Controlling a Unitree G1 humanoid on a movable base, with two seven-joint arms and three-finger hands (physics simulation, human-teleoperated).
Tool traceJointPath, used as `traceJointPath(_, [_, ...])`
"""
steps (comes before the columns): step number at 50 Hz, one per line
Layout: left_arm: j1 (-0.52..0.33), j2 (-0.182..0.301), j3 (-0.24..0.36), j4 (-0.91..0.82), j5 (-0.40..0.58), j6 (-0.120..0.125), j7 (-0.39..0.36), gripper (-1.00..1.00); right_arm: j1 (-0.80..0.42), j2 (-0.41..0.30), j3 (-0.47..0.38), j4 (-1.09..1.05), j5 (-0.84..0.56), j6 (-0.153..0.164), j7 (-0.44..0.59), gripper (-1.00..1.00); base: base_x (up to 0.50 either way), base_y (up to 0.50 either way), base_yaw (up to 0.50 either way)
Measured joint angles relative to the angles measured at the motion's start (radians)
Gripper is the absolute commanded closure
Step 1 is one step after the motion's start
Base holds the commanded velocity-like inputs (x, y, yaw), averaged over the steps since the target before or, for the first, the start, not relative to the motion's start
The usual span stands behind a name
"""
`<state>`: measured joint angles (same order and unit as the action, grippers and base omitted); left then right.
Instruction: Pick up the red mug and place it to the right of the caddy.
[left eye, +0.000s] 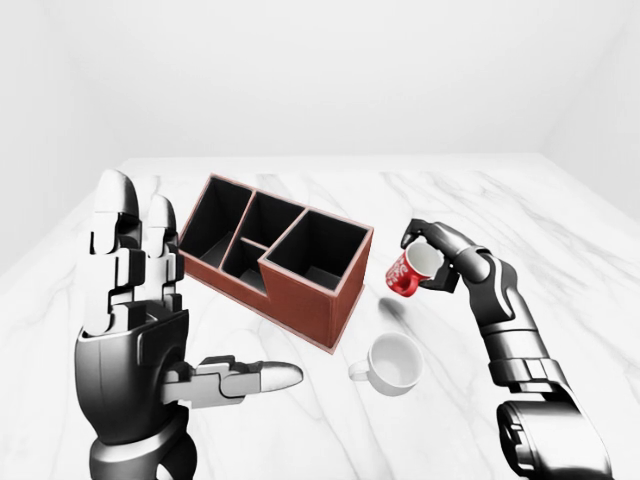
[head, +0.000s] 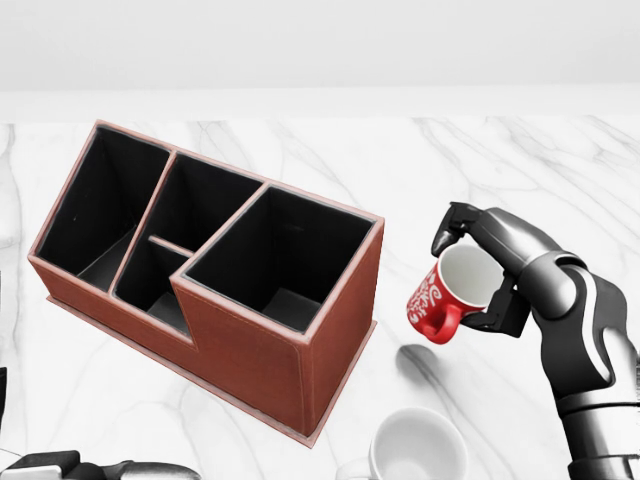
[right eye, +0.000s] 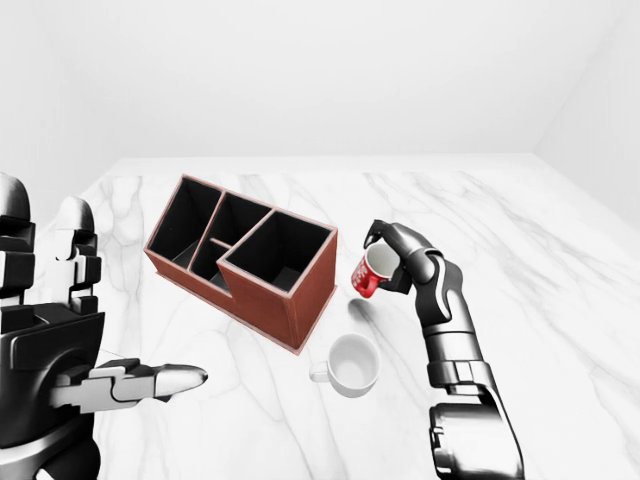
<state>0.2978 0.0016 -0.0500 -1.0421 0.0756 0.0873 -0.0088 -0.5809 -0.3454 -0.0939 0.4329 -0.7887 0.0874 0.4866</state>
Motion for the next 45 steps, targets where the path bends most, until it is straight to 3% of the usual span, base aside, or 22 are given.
traceJointPath(17, [0.001,-0.002,0.006,-0.005,-0.004,0.0,-0.005,-1.0,-0.053,0.044,0.05,0.152,-0.011,0.0,-0.137,1.0,0.0,0.0,0.0])
traceJointPath(45, [0.003,-0.004,0.015,-0.005,-0.01,0.0,-0.01,-1.0,-0.086,0.065,0.081,0.272,-0.105,0.0,-0.254,1.0,0.0,0.0,0.0])
